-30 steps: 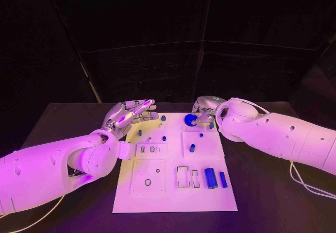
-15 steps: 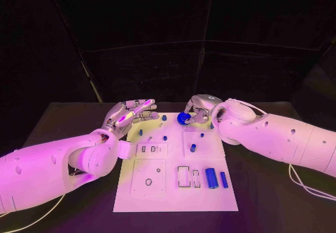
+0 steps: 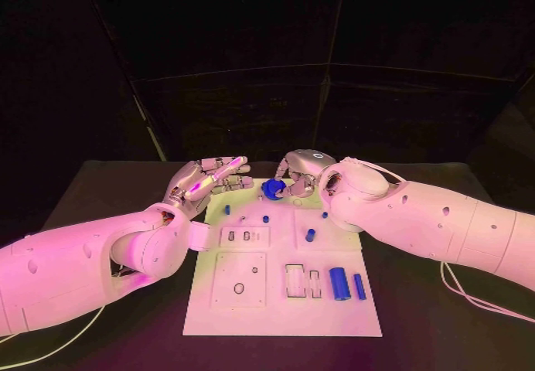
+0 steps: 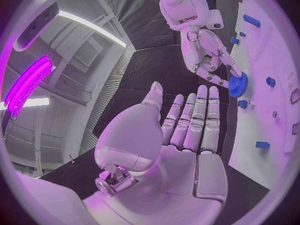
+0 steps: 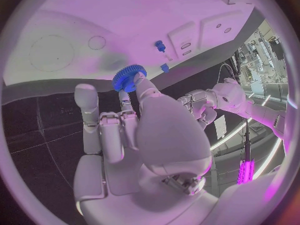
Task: Assemble the parts on the task board
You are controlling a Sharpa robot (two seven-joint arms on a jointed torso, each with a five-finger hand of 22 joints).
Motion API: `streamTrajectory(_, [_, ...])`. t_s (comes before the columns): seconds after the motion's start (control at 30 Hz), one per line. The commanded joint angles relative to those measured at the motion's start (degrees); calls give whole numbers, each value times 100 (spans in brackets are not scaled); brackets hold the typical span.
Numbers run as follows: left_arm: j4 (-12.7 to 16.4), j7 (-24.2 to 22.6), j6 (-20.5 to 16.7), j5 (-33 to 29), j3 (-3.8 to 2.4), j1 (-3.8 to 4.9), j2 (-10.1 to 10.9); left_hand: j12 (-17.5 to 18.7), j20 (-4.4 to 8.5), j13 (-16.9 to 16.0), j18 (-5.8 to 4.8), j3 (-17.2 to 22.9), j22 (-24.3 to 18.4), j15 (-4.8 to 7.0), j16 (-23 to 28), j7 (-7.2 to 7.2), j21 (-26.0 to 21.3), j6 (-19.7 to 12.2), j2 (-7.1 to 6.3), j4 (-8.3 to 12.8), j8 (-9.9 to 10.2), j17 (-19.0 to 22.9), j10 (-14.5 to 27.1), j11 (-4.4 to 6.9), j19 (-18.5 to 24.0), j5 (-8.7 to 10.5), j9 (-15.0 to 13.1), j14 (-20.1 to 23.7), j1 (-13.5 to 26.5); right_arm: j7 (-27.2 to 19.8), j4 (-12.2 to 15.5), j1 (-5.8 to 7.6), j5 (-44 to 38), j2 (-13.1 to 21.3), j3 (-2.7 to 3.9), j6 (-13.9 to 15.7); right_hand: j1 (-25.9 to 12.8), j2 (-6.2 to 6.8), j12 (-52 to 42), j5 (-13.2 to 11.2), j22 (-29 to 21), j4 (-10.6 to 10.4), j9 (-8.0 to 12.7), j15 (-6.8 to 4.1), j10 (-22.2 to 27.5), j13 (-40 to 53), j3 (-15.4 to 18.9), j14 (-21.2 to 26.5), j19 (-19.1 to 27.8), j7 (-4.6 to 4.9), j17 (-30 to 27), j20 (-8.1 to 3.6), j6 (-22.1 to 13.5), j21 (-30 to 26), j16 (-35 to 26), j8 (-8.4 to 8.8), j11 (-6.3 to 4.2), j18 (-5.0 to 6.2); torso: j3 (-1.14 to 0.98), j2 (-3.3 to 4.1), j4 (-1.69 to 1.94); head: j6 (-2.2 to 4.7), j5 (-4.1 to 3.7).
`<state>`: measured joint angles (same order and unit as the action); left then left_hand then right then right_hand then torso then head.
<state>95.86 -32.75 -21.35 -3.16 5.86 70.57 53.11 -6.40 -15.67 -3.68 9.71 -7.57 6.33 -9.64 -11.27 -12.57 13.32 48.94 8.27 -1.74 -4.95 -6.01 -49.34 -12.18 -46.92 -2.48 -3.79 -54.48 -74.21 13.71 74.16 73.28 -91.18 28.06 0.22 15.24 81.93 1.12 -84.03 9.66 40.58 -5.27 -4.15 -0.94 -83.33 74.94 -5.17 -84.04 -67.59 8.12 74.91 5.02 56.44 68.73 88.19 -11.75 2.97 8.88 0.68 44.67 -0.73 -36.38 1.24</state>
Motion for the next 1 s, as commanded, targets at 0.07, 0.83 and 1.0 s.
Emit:
streamTrajectory(0.07, [3, -47, 76, 27, -4, 17, 1, -30, -13, 2, 65, 25, -8, 0, 1, -220, -40, 46, 59, 23, 14, 8, -53, 0, -41, -24, -4, -41, -11, -76, -89, 9, -102, -140, 4, -21, -57, -10, -11, -31, 4, -10, -5, -28, -24, 474, -46, -484, -18, -32, 942, -14, 74, 35, 25, 38, -2, -33, -1, 4, 2, -9, 17])
streamTrajectory(0.83, [-29, -25, 84, 26, -4, 54, -22, -25, -13, 4, 64, 28, -15, -1, 8, -219, -49, 38, 50, 37, 22, 13, -49, 0, -43, -24, -2, -37, -21, -53, -455, -24, -150, -625, 3, -342, -122, 1, 8, -94, -1, -18, 3, -17, -6, 455, -77, -483, -14, -20, 942, -6, 69, 33, 24, 105, 10, -34, -14, 0, -14, -76, 75])
streamTrajectory(1.0, [-31, -29, 87, 26, -4, 56, -30, -22, -14, 5, 63, 28, -18, -3, 14, -220, -55, 31, 44, 44, 27, 17, -45, -2, -43, -24, 0, -31, -24, -51, -519, -32, -159, -663, 2, -403, -131, 3, 11, -107, -2, -17, 5, -15, -3, 452, -83, -482, -13, -17, 937, -4, 66, 32, 23, 118, 12, -34, -12, 0, -10, -81, 77])
